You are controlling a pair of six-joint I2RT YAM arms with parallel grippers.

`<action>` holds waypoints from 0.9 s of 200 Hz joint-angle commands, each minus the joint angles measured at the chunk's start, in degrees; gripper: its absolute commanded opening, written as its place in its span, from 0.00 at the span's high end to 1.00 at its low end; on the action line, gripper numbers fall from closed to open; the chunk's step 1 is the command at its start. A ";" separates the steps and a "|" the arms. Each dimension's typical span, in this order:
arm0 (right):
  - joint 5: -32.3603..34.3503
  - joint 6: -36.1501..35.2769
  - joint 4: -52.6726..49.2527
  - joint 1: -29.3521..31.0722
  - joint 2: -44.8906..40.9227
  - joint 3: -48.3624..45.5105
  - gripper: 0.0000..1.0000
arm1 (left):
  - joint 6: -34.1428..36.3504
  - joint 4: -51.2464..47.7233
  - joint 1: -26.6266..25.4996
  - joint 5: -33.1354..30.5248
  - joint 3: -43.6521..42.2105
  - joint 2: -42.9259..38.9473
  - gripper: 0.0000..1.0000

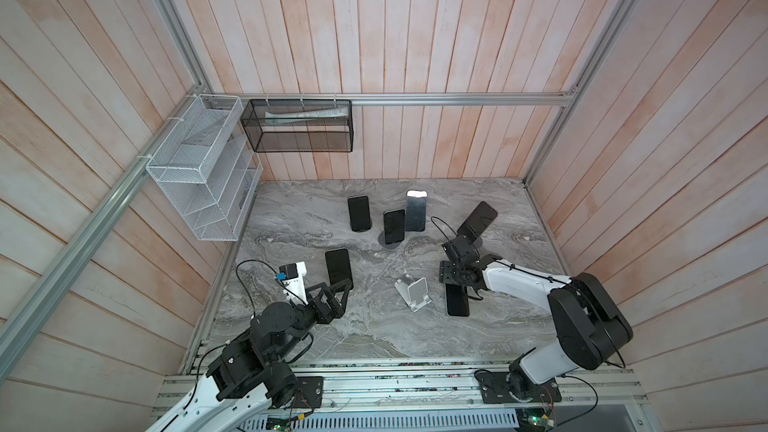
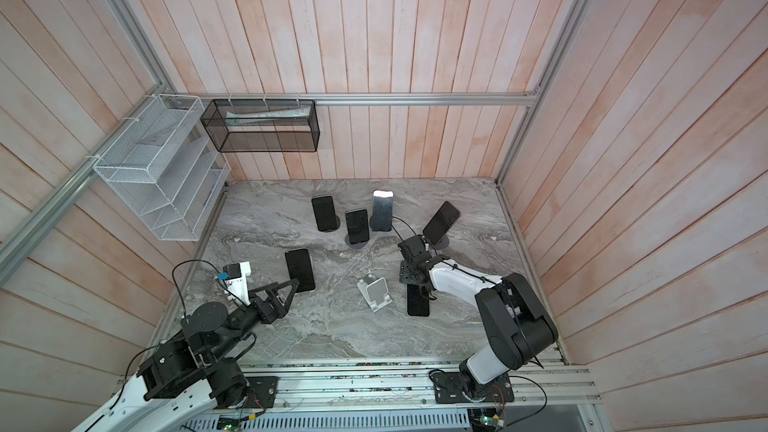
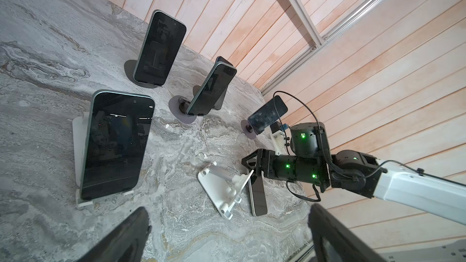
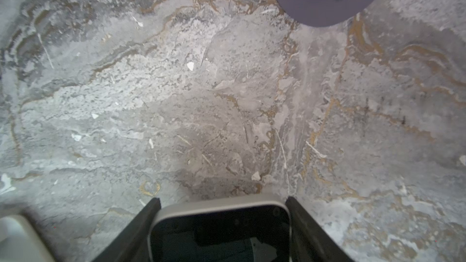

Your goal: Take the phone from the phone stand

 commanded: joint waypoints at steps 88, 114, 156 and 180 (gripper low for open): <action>3.24 0.61 2.29 4.43 5.54 -0.78 0.28 | 0.15 -1.34 0.04 -0.90 2.56 0.75 0.00; 0.84 0.32 3.70 4.78 5.04 -1.77 0.26 | -0.01 -1.36 0.09 -0.74 1.92 0.52 0.00; -2.58 -1.03 5.96 4.79 3.98 -3.15 0.23 | -0.35 -0.83 0.09 -1.59 1.19 2.07 0.00; -3.66 -1.79 6.71 4.77 3.01 -3.50 0.22 | -1.10 -0.58 0.04 -2.17 0.42 1.98 0.00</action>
